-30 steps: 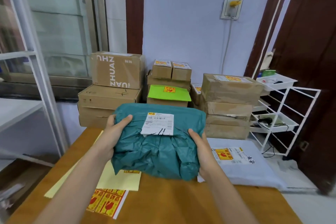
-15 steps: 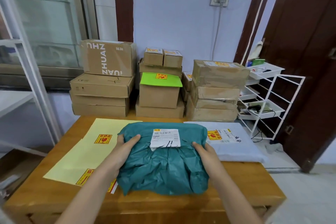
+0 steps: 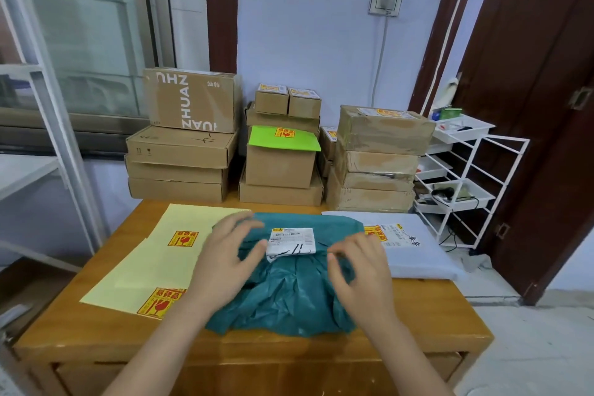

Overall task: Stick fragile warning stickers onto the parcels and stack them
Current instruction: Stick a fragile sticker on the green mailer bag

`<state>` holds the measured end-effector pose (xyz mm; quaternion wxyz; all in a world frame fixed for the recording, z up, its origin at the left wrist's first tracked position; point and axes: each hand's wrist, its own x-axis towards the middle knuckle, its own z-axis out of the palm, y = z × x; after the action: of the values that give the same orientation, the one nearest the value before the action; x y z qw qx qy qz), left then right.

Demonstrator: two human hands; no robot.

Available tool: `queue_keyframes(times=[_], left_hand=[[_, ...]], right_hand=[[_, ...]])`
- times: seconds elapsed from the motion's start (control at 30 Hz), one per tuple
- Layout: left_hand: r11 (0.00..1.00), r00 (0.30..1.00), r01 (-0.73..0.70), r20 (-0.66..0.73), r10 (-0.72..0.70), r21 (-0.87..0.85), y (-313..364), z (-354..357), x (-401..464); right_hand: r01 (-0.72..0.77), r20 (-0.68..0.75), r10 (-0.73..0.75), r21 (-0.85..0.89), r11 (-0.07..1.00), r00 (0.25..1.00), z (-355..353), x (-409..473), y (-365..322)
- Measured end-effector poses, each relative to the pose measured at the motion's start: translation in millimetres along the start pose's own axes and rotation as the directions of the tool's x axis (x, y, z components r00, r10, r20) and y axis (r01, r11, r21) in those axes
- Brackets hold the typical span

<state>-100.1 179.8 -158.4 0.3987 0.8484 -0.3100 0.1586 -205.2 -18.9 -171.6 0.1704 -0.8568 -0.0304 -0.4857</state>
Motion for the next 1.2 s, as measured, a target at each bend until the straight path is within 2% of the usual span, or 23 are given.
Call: queue_keyframes(times=[0.07, 0.1, 0.2, 0.33, 0.43, 0.53, 0.63, 0.7, 0.77, 0.83, 0.9, 1.0, 1.1, 1.17, 1.2], left_hand=[[0.998, 0.982, -0.059, 0.179, 0.057, 0.008, 4, 6, -1], [0.997, 0.972, -0.068, 0.228, 0.057, 0.040, 5, 9, -1], [0.996, 0.970, -0.039, 0.244, 0.017, 0.084, 6, 13, 1], [0.996, 0.952, -0.007, 0.306, -0.021, 0.092, 9, 12, 3], [0.997, 0.933, 0.025, 0.358, -0.048, 0.067, 11, 8, 6], [0.997, 0.912, 0.075, 0.403, -0.083, 0.034, 13, 5, 10], [0.994, 0.895, 0.105, 0.434, -0.102, 0.018, 16, 3, 12], [0.995, 0.882, 0.097, 0.461, -0.101, 0.033, 15, 4, 13], [0.995, 0.849, 0.081, 0.519, -0.101, 0.061, 13, 5, 13], [0.993, 0.806, 0.038, 0.583, -0.099, 0.116, 10, 5, 12], [0.980, 0.787, -0.043, 0.611, -0.088, 0.196, 6, 7, 9], [0.919, 0.799, -0.212, 0.600, -0.033, 0.333, 1, 13, 3], [0.882, 0.835, -0.250, 0.550, -0.013, 0.400, 0, 18, -1], [0.870, 0.857, -0.255, 0.515, 0.001, 0.422, 0, 20, -4], [0.860, 0.865, -0.266, 0.502, 0.013, 0.436, -1, 21, -4]], right_hand=[[0.149, 0.144, -0.145, -0.020, 0.989, 0.979, 1, -4, -11], [0.179, 0.206, -0.160, -0.075, 0.981, 0.965, 5, -7, -14], [0.072, 0.280, 0.000, -0.248, 0.966, 0.960, 13, -12, -18], [-0.012, 0.300, 0.109, -0.308, 0.951, 0.948, 19, -7, -17], [-0.067, 0.343, 0.145, -0.230, 0.971, 0.928, 19, -4, -17], [-0.114, 0.430, 0.128, -0.060, 0.992, 0.894, 8, 3, -16], [-0.151, 0.628, 0.055, 0.100, 0.984, 0.777, -14, 4, -16], [-0.166, 0.724, 0.015, 0.137, 0.977, 0.690, -26, 2, -14], [-0.179, 0.774, 0.011, 0.133, 0.975, 0.633, -33, 1, -12], [-0.222, 0.793, 0.034, 0.128, 0.967, 0.609, -35, 1, -11], [-0.302, 0.781, 0.095, 0.123, 0.945, 0.618, -35, 5, -13], [-0.386, 0.687, 0.227, 0.085, 0.918, 0.691, -29, 12, -16], [-0.274, 0.560, 0.215, 0.023, 0.961, 0.800, -14, 12, -14], [-0.193, 0.538, 0.171, -0.015, 0.981, 0.825, -4, 11, -12], [-0.163, 0.564, 0.153, -0.032, 0.986, 0.812, 0, 11, -12]])
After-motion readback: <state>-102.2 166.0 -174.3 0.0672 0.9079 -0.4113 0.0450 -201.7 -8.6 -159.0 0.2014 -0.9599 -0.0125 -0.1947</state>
